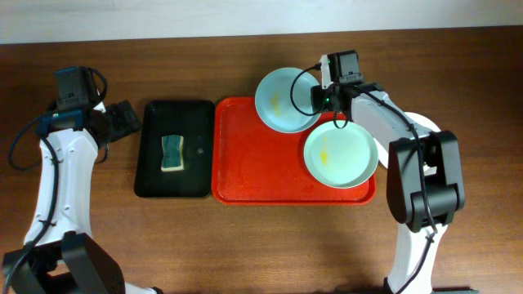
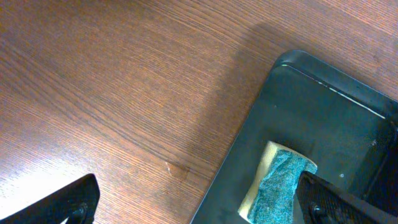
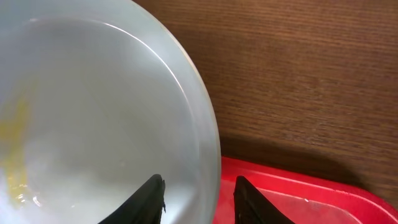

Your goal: Clean dirty plates on tray and stack at the side

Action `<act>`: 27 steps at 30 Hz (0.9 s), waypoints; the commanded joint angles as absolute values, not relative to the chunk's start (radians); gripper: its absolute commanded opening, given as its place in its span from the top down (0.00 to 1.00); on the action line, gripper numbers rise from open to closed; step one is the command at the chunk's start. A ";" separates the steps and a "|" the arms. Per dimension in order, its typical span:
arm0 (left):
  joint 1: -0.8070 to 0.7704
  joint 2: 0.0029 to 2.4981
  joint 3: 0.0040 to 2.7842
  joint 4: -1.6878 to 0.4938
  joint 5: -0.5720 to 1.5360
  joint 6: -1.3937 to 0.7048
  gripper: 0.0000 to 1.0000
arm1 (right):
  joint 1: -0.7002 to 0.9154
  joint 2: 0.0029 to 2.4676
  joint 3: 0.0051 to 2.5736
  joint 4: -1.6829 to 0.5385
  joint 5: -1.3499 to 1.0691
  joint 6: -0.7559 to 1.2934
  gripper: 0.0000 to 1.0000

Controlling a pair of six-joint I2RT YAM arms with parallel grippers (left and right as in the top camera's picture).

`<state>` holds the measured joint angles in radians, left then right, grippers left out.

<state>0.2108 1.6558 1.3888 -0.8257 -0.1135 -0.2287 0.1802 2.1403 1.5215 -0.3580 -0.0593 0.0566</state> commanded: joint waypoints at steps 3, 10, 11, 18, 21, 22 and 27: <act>0.212 1.655 1.396 -0.825 -0.125 -0.239 0.01 | 0.182 2.178 1.527 -0.328 -0.040 0.064 0.75; 0.212 1.655 1.396 -0.825 -0.125 -0.239 0.01 | 0.182 2.177 1.528 -0.316 -0.050 0.065 0.96; 0.212 1.655 1.396 -0.824 -0.125 -0.239 0.01 | 0.182 2.176 1.533 -0.316 -0.057 0.068 0.96; 0.212 1.655 1.396 -0.825 -0.125 -0.239 0.01 | 0.183 2.075 1.544 -0.392 -0.283 0.167 0.96; 0.212 1.655 1.396 -0.825 -0.125 -0.239 0.01 | 0.183 2.032 1.544 -0.505 -0.379 0.167 0.96; 0.212 1.655 1.396 -0.825 -0.125 -0.239 0.01 | 0.182 2.024 1.544 -0.551 -0.410 0.167 0.96; 0.212 1.655 1.396 -0.824 -0.125 -0.239 0.01 | 0.189 2.021 1.544 -0.745 -0.546 0.167 0.96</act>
